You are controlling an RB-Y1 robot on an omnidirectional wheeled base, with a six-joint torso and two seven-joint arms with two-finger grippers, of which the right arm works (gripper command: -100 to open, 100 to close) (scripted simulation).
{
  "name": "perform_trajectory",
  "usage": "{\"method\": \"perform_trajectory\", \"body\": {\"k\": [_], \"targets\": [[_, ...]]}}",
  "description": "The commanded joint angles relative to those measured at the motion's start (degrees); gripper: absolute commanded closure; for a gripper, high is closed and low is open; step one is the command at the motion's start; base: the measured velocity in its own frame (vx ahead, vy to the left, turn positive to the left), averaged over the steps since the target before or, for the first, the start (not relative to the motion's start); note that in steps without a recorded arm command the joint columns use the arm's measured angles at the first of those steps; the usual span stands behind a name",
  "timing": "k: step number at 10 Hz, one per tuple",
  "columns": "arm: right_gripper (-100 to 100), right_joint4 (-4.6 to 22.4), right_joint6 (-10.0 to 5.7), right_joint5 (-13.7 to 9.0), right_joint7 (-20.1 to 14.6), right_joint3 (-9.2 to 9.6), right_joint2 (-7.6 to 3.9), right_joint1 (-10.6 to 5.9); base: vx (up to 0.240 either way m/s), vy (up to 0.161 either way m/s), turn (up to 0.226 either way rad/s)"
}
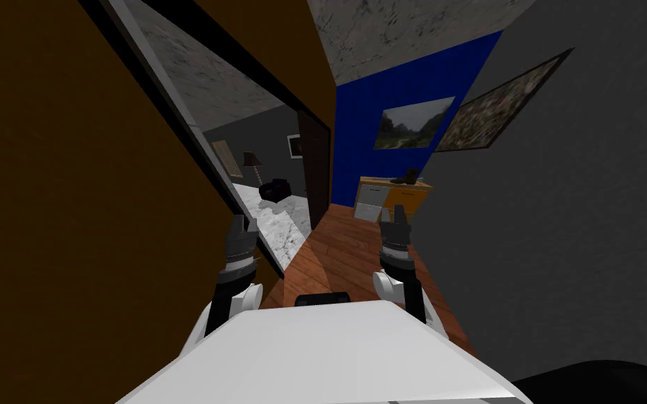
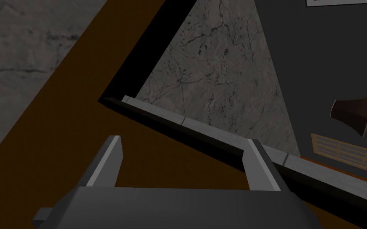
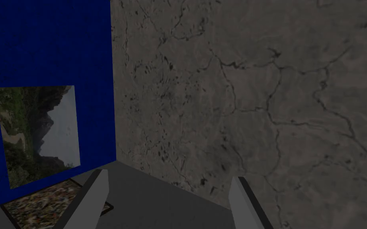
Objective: Push the door open
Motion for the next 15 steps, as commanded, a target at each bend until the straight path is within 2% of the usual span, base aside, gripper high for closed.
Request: {"method": "perform_trajectory", "body": {"k": [1, 6, 15], "targets": [[-100, 1.3, 0.45, 0.2, -0.4, 0.52, -0.87, -0.63, 0.173, 0.039, 0.100], [-100, 5.9, 2.09, 0.8, -1.7, 2.43, -3.14, -2.96, 0.181, -0.080, 0.115], [-100, 15.6, 5.53, 2.0, -4.5, 6.42, -5.63, -7.84, 0.183, -0.088, 0.127]]}}
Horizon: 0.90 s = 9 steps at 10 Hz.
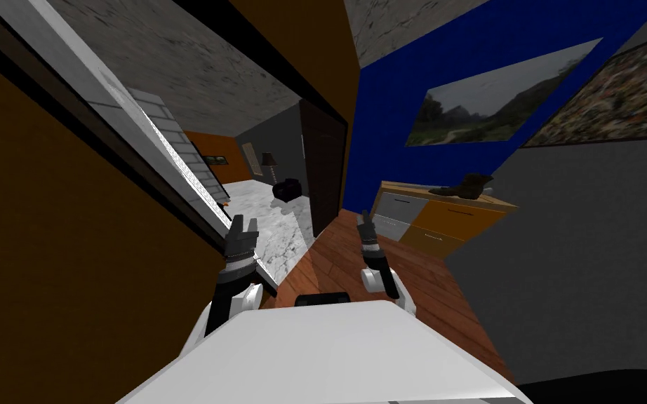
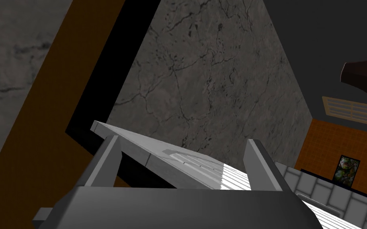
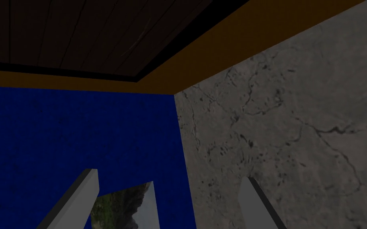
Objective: Push the door open
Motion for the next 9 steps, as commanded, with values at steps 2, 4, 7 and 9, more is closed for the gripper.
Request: {"method": "perform_trajectory", "body": {"k": [2, 4, 7, 9], "targets": [[-100, 2.5, 1.10, 0.3, -0.9, 1.04, -0.52, -1.23, 0.162, -0.095, 0.120], [-100, 4.4, 1.78, 0.6, -1.4, 1.83, -0.76, -2.19, 0.129, -0.072, 0.105], [-100, 7.7, 2.95, 1.0, -2.4, 3.20, -1.06, -3.86, 0.139, -0.115, 0.129], [-100, 10.4, 3.91, 1.3, -3.1, 4.31, -1.19, -5.22, 0.151, -0.094, 0.145]]}}
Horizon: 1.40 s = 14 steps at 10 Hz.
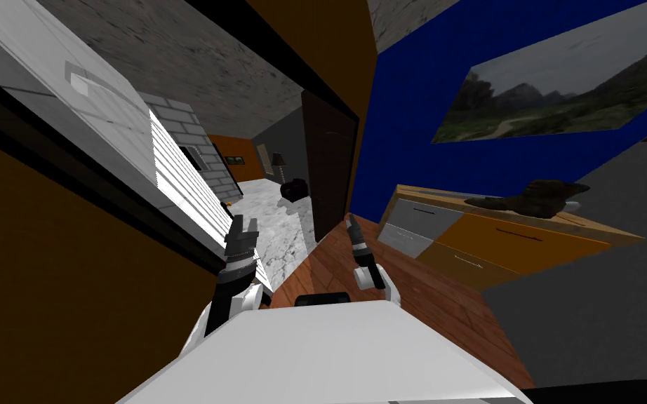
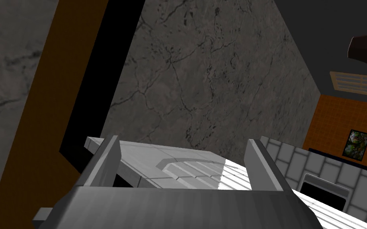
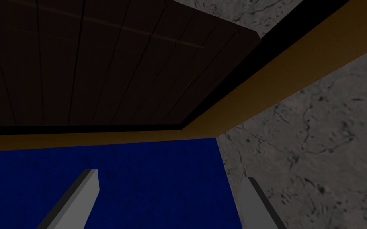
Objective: Push the door open
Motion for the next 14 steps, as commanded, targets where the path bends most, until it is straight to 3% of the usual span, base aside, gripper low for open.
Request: {"method": "perform_trajectory", "body": {"k": [1, 7, 14], "targets": [[-100, 2.0, 1.02, 0.2, -0.9, 0.79, -0.32, -1.02, 0.160, -0.133, 0.142], [-100, 8.8, 3.44, 1.1, -2.8, 3.60, -0.25, -4.45, 0.134, -0.126, 0.136], [-100, 17.2, 6.42, 2.2, -5.2, 7.06, 0.66, -8.67, 0.138, -0.143, 0.144]]}}
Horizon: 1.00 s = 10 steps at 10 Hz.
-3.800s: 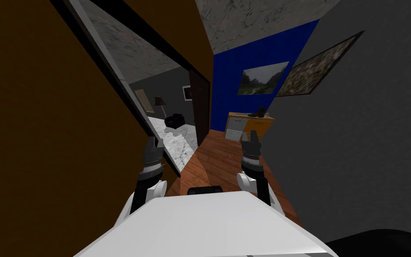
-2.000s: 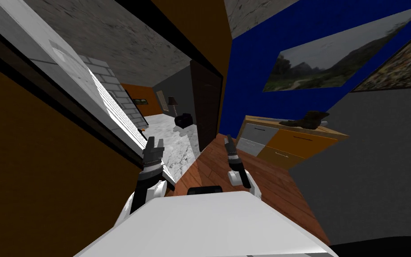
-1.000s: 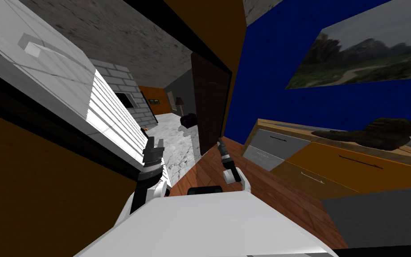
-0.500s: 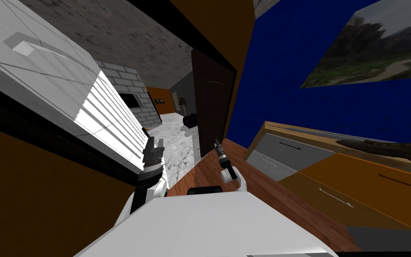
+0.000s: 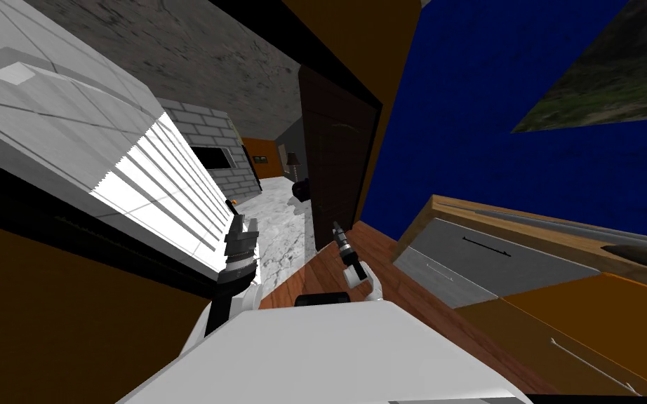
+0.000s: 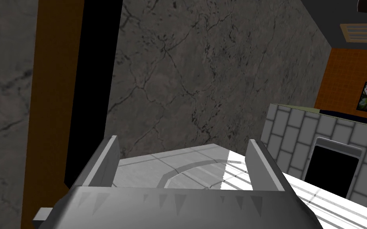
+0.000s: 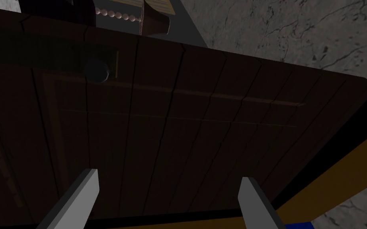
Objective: Push the door open
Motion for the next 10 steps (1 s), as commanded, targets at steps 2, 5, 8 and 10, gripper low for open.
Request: {"method": "perform_trajectory", "body": {"k": [2, 5, 8, 10], "targets": [[-100, 3.0, 0.32, 0.3, -0.5, 0.76, 0.61, -1.46, 0.076, -0.100, 0.061], [-100, 5.9, 1.33, 0.7, -1.3, 1.93, 1.23, -2.88, 0.114, -0.137, 0.122], [-100, 9.0, 2.44, 1.1, -2.2, 3.22, 2.08, -4.46, 0.112, -0.116, 0.110], [-100, 11.0, 3.12, 1.3, -2.7, 4.02, 2.69, -5.43, 0.108, -0.179, 0.116]]}}
